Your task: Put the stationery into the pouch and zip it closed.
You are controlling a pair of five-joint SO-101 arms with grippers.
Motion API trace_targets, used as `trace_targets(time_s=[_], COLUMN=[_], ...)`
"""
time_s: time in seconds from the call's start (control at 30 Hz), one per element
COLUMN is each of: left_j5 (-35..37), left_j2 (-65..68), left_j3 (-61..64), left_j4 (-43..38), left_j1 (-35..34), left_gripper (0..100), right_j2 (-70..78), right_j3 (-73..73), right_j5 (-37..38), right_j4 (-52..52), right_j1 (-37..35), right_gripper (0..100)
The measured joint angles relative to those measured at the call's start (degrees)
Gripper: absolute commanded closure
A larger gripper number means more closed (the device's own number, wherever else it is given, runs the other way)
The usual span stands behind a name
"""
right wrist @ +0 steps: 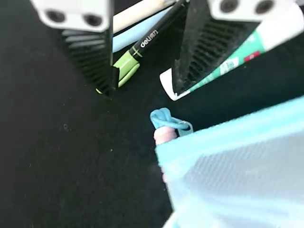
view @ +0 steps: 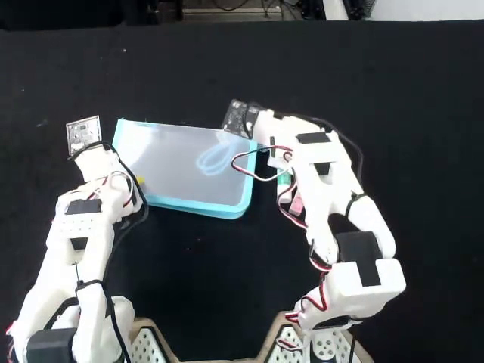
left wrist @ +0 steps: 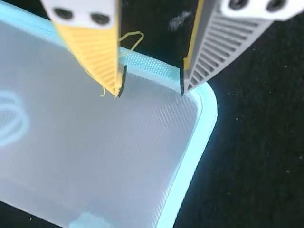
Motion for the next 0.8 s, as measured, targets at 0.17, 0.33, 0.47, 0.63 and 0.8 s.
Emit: trace_targets(time_s=[0.17,0.33,0.47,0.63,0.8], left_j5=[0.00,0.00,0.00,0.00,0.00], left_j2=[0.00,0.00,0.00,0.00,0.00], left_j3=[0.00,0.00,0.00,0.00,0.00], left_j4=[0.00,0.00,0.00,0.00,0.00], left_j1=[0.00,0.00,0.00,0.00,0.00], left_gripper=[79,79,79,79,79], right_j2=[0.00,2.81,8.44,11.96,12.31], right_j3=[0.00,-0.70,-3.34,-6.51,-6.95], right_j5=[4.13,5.45,5.54,5.54,5.54], right_j4=[0.00,-0.70,-2.29,-2.29,-2.29], right_j1=[0.00,-0.09,-0.18,-0.09,-0.88], right_gripper=[80.8,80.8,80.8,80.8,80.5])
